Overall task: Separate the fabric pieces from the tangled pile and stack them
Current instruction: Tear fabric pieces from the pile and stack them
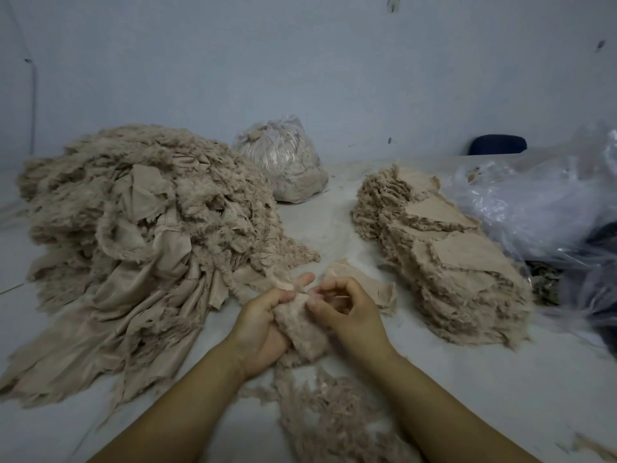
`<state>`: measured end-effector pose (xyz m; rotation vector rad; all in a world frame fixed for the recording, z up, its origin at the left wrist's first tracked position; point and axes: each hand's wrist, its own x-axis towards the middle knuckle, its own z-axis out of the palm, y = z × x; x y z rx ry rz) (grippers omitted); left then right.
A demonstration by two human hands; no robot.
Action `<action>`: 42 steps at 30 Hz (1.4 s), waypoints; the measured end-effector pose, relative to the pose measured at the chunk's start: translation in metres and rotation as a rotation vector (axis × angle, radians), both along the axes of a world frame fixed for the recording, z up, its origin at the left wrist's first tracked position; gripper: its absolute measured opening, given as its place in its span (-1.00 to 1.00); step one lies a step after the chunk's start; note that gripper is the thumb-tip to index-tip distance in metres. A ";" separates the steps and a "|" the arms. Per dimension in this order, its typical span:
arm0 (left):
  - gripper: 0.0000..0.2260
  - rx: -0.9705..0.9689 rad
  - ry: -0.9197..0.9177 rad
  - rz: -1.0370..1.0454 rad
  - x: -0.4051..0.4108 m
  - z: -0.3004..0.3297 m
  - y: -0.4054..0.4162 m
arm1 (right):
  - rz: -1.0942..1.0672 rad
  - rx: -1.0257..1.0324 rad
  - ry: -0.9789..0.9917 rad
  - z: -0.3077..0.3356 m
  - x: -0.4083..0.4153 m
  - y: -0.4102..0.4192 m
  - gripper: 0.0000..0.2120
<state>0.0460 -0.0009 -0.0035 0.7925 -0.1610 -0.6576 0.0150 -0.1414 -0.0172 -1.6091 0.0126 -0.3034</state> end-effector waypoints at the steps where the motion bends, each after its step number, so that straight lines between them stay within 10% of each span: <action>1: -0.56 -0.007 0.006 -0.037 -0.001 0.000 0.001 | -0.035 -0.104 -0.022 0.000 0.001 0.000 -0.78; 9: -0.76 0.271 0.056 0.213 0.005 -0.004 -0.007 | -0.144 -0.018 -0.064 0.002 0.005 -0.007 -0.78; 12: -0.55 0.254 0.098 0.160 0.005 -0.003 -0.001 | -0.158 0.002 -0.049 0.002 0.005 -0.009 -0.84; 17: -0.47 0.538 -0.255 0.275 -0.001 -0.009 -0.008 | -0.111 0.023 -0.092 0.004 0.002 -0.009 -0.71; 23: -0.69 0.377 -0.199 0.250 0.003 0.002 -0.001 | 0.162 0.314 0.134 0.006 0.001 -0.006 -0.84; 28: -0.46 0.498 -0.234 0.316 0.005 -0.008 0.003 | 0.106 0.259 0.114 0.005 0.003 -0.013 -0.70; 33: -0.93 0.505 -0.114 0.551 0.013 -0.011 0.004 | 0.076 0.207 0.088 0.003 0.003 -0.013 -0.59; 38: -0.62 0.405 -0.113 0.337 0.010 -0.008 0.006 | 0.061 0.184 0.098 0.001 0.005 -0.015 -0.56; 42: -0.90 0.568 -0.219 0.457 0.011 -0.012 0.005 | 0.071 0.182 0.107 0.001 0.005 -0.015 -0.52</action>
